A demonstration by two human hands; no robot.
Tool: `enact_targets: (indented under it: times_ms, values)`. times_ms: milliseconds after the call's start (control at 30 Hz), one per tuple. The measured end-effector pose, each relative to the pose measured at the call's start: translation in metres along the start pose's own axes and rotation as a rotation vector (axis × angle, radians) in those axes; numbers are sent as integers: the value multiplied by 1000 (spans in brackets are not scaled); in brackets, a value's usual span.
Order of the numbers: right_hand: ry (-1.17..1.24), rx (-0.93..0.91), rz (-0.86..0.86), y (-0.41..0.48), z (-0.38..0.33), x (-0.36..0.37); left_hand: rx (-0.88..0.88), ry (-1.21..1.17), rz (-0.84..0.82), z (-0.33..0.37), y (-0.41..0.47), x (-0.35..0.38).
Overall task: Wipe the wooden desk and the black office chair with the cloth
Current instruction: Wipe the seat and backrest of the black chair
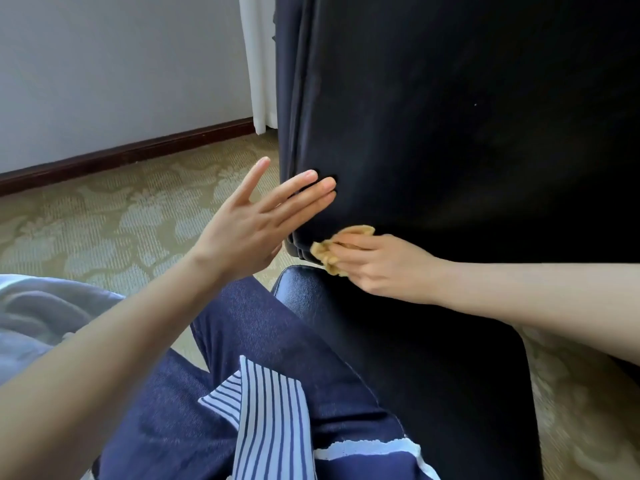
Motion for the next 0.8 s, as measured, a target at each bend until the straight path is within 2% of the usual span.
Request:
enact_targets:
  times_ms: [67,133,267,400,533,700,800]
  values:
    - [24,64,-32,24,1,3,34,59,6,-4,-1,-1]
    - [-127,37,-21,45,-6,4,46,96,12,-6,-1,-2]
    - [-363,-60,-189,59,-24,40,42,105,-6,-4,0,-5]
    - [-448,-138,-312,45,-34,60,8,88,-26,-1,0,-8]
    - [-557,-289,-488,-6,-52,91,-24,98,-31,11,-3,-12]
    - [-493,-353,-551,-93,-64,106,133,30,14,44,8,-15]
    - [-290,-327,-673,-137,-63,114,187,-28,12,65,25,-16]
Point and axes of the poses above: each hand's wrist, its own y-axis towards the middle knuckle, its own x-axis out of the palm, z = x × y, the point moved 9 cm from there along y, towards the middle knuckle, and after that the axes turned 3 degrees about z, right-handed, at the moved point
